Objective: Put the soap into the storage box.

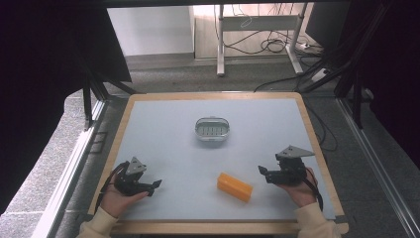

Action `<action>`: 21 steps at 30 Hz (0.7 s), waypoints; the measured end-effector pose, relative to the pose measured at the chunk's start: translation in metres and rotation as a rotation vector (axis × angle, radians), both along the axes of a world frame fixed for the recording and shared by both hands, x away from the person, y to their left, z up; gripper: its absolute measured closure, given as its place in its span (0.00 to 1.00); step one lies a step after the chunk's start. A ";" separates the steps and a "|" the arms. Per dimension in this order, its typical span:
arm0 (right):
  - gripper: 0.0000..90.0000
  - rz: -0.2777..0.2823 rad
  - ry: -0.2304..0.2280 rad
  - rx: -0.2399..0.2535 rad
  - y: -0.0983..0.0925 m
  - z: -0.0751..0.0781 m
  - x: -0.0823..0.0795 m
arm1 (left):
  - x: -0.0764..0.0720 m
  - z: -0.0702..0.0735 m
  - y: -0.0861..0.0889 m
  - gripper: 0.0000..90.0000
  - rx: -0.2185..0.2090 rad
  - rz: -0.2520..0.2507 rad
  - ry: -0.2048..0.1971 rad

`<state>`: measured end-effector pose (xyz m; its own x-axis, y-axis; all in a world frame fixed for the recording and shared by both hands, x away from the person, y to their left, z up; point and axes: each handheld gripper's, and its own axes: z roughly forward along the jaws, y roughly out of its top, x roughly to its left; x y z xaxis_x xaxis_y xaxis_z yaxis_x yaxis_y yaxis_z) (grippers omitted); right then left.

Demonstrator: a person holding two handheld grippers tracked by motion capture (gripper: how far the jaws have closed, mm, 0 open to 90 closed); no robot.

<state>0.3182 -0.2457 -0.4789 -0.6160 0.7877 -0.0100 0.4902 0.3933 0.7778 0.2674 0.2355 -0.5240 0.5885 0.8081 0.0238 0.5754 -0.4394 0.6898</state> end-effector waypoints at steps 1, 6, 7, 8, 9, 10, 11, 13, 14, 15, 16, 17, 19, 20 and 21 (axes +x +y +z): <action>0.22 0.006 0.002 0.008 0.000 0.002 0.000 | 0.000 0.000 0.000 0.21 -0.004 -0.002 0.004; 0.22 0.038 0.025 0.007 0.004 0.011 -0.002 | 0.000 0.001 0.000 0.21 -0.007 -0.004 -0.003; 0.22 0.043 0.030 0.007 0.005 0.012 -0.002 | 0.000 0.001 0.000 0.22 -0.007 -0.003 -0.005; 0.22 0.046 0.031 0.004 0.007 0.014 -0.003 | -0.001 0.001 -0.001 0.22 -0.007 -0.002 -0.005; 0.22 0.050 0.030 -0.002 0.008 0.016 -0.003 | -0.001 0.001 -0.001 0.22 -0.006 -0.004 -0.006; 0.22 0.052 0.029 -0.008 0.010 0.019 -0.004 | -0.001 0.001 -0.001 0.22 -0.001 -0.005 -0.005; 0.23 0.061 0.028 -0.014 0.012 0.021 -0.003 | -0.001 0.001 -0.002 0.22 0.008 -0.010 -0.006; 0.23 0.077 0.040 -0.022 0.016 0.025 -0.002 | -0.001 0.000 -0.003 0.22 0.008 -0.015 -0.008; 0.23 0.081 0.040 -0.022 0.017 0.027 -0.001 | -0.001 0.001 -0.003 0.22 0.010 -0.015 -0.007; 0.23 0.087 0.044 -0.026 0.019 0.028 -0.001 | -0.001 0.001 -0.003 0.22 0.009 -0.016 -0.006; 0.23 0.093 0.047 -0.029 0.020 0.030 0.001 | -0.001 0.000 -0.003 0.22 0.005 -0.016 -0.006; 0.23 0.100 0.054 -0.028 0.023 0.031 0.002 | -0.001 0.000 -0.003 0.22 0.006 -0.015 -0.005; 0.23 0.112 0.057 -0.030 0.026 0.032 0.003 | -0.001 0.000 -0.002 0.22 0.004 -0.013 -0.005; 0.23 0.119 0.060 -0.034 0.027 0.032 0.004 | -0.001 0.001 -0.002 0.22 0.004 -0.013 -0.005; 0.23 0.121 0.063 -0.035 0.028 0.032 0.004 | -0.001 0.001 -0.002 0.22 0.004 -0.012 -0.006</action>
<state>0.3220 -0.2177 -0.4470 -0.7067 0.7075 0.0056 0.4850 0.4786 0.7319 0.2667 0.2334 -0.5231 0.5981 0.8009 0.0305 0.5663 -0.4492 0.6911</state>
